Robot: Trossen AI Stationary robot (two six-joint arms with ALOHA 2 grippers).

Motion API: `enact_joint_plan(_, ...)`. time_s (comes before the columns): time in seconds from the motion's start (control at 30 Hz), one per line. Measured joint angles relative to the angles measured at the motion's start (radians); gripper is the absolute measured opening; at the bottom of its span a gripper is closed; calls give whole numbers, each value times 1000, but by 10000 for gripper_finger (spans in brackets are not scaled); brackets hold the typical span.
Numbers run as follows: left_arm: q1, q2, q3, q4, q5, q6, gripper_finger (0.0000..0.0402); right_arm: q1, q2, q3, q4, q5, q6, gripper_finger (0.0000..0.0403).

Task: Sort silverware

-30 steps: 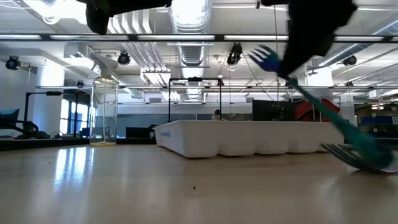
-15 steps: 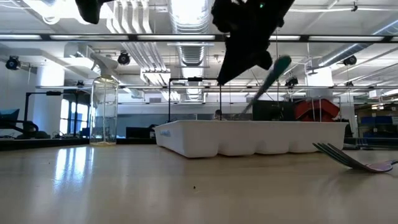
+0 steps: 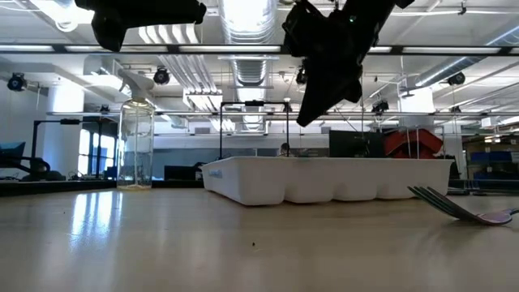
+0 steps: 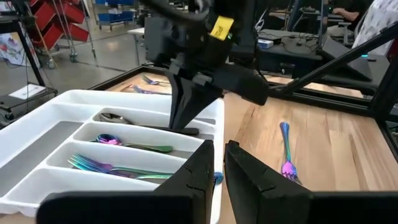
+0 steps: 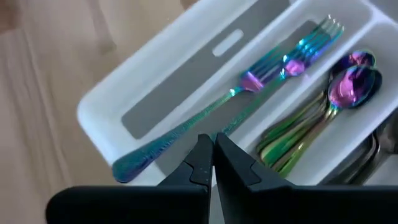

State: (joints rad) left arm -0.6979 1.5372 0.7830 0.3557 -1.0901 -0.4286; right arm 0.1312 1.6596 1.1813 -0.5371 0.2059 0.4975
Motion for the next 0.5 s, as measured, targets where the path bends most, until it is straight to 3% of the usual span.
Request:
enact_joint_plan(0.2, 1, 0, 0, 1, 0, -3, 25, -6, 0, -69, 94, -13, -14, 0)
enact_joint_plan(0.4, 4, 2, 0, 3, -2, -37, 25, -48, 80, -116, 298, -172, -27, 0)
enact_joint_plan(0.5, 10, 11, 0, 6, -2, -45, 25, -55, 155, -81, 311, -208, -67, 0)
